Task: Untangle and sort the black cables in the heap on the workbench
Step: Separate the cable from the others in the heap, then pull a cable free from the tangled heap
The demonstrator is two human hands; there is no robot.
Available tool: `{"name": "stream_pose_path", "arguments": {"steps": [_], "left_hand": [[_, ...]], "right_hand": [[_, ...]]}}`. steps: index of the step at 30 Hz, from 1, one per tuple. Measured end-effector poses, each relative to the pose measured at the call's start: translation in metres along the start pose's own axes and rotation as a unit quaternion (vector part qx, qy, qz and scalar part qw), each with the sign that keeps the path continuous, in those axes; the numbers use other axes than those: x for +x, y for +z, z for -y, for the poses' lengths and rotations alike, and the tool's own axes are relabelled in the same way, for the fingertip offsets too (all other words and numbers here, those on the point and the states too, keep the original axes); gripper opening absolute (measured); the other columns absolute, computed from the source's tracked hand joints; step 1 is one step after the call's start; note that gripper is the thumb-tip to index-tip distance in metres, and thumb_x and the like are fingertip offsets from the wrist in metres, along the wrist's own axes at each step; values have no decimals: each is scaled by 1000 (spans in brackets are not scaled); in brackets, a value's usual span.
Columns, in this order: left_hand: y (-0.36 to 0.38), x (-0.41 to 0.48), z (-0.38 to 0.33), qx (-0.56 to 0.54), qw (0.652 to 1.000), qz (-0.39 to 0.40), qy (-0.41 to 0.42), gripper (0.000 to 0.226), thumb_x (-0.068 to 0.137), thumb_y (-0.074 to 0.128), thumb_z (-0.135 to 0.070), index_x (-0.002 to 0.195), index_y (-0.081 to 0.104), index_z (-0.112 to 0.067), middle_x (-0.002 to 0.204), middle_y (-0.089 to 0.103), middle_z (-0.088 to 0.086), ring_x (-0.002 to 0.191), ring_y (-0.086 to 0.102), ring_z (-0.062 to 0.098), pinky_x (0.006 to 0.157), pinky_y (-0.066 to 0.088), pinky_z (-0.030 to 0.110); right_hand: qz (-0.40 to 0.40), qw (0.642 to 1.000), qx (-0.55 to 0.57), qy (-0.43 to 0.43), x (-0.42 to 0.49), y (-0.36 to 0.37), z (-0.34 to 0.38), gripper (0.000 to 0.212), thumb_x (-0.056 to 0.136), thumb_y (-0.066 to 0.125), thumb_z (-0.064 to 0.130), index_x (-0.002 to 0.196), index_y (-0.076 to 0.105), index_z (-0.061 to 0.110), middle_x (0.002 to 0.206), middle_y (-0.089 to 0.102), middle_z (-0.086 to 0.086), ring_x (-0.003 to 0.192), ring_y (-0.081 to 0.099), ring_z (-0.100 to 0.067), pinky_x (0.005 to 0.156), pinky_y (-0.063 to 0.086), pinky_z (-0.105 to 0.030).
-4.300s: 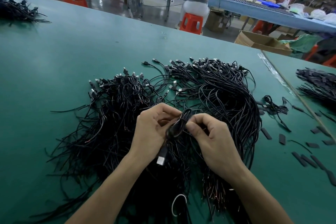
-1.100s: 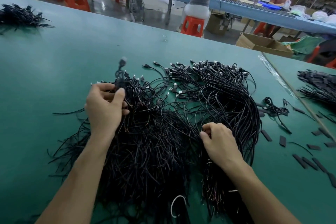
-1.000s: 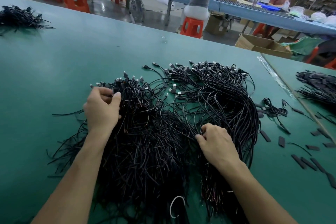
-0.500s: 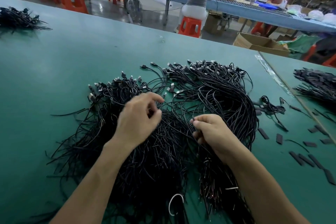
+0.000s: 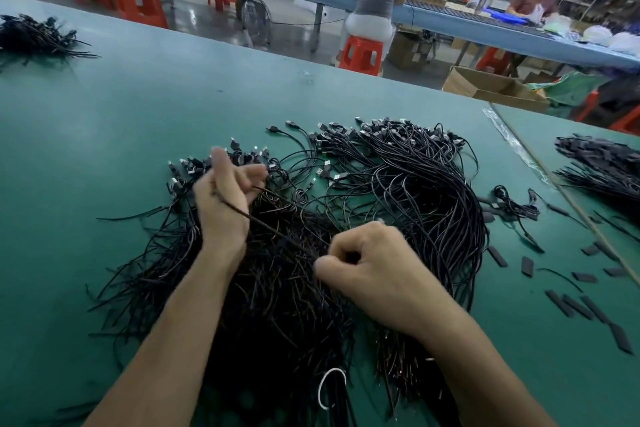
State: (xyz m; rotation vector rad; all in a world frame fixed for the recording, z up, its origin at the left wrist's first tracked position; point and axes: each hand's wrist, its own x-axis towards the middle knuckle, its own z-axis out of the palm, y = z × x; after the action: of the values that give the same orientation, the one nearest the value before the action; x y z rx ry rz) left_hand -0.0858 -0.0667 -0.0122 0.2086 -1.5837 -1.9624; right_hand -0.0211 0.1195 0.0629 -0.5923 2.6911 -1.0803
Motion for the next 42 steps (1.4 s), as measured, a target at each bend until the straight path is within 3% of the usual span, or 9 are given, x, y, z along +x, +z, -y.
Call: {"name": "stream_pose_path", "arguments": {"steps": [4, 9, 12, 18, 22, 24, 27, 34, 42], "left_hand": [[-10, 0, -14, 92, 987, -13, 127, 42, 96, 55, -50, 62, 51, -26, 52, 51, 1, 46, 54, 28, 49, 52, 27], [-4, -22, -18, 350, 874, 155, 299, 50, 85, 74, -35, 66, 29, -35, 51, 31, -17, 42, 27, -2, 49, 29, 12], [4, -34, -8, 512, 773, 277, 252, 37, 96, 48, -52, 70, 32, -32, 54, 44, -14, 44, 44, -1, 48, 43, 21], [28, -54, 5, 562, 734, 322, 205, 24, 96, 42, -51, 96, 49, -27, 85, 68, 2, 81, 66, 31, 59, 34, 33], [23, -53, -6, 456, 792, 362, 183, 14, 81, 54, -45, 76, 53, -31, 69, 62, -8, 63, 59, 15, 55, 34, 29], [16, -51, -9, 407, 833, 337, 164, 31, 80, 63, -52, 64, 43, -34, 57, 52, -15, 54, 50, 4, 51, 31, 25], [8, -44, -11, 388, 857, 305, 149, 46, 78, 60, -72, 62, 48, -30, 50, 51, -15, 52, 51, 1, 48, 29, 16], [-20, -20, -25, 260, 903, 340, 46, 60, 83, 55, -72, 56, 56, -18, 44, 43, -11, 39, 35, 4, 43, 31, 13], [-9, -39, -50, -177, 712, 634, -245, 46, 100, 52, -47, 59, 53, -26, 53, 31, -9, 43, 23, 7, 40, 18, 19]], "right_hand": [[-119, 964, -173, 165, 8, -11, -42, 36, 88, 56, 38, 60, 50, 16, 67, 58, 1, 59, 53, -16, 57, 43, -31], [-90, 910, -298, 273, 14, -34, -76, 26, 98, 48, 32, 98, 63, 12, 101, 62, -10, 96, 60, -30, 84, 51, -40], [-86, 925, -327, 174, 10, -35, -74, 48, 95, 52, 24, 143, 46, 18, 143, 47, -5, 134, 41, -23, 115, 29, -37], [-7, 975, -195, -102, 8, -7, -42, 70, 95, 53, 43, 155, 19, 37, 157, 27, 21, 147, 7, 8, 119, -8, -17], [-18, 978, -199, -68, 7, -3, -47, 50, 98, 39, 55, 144, 44, 35, 130, 58, 18, 122, 47, 1, 117, 25, -23], [-21, 993, -112, -39, 8, -4, -52, 28, 100, 47, 48, 114, 65, 32, 94, 67, 15, 84, 59, 1, 81, 50, -23], [-132, 990, 11, -43, 7, -7, -63, 28, 98, 57, 37, 77, 70, 25, 63, 61, 2, 55, 53, -11, 52, 42, -25], [-300, 934, 194, 14, 6, -21, -73, 27, 93, 60, 29, 69, 68, 19, 48, 39, 8, 43, 30, -6, 44, 30, -23], [-177, 971, 163, 6, 18, -5, -63, 22, 96, 58, 35, 82, 73, 27, 48, 46, 12, 41, 31, -2, 40, 27, -18]]}}
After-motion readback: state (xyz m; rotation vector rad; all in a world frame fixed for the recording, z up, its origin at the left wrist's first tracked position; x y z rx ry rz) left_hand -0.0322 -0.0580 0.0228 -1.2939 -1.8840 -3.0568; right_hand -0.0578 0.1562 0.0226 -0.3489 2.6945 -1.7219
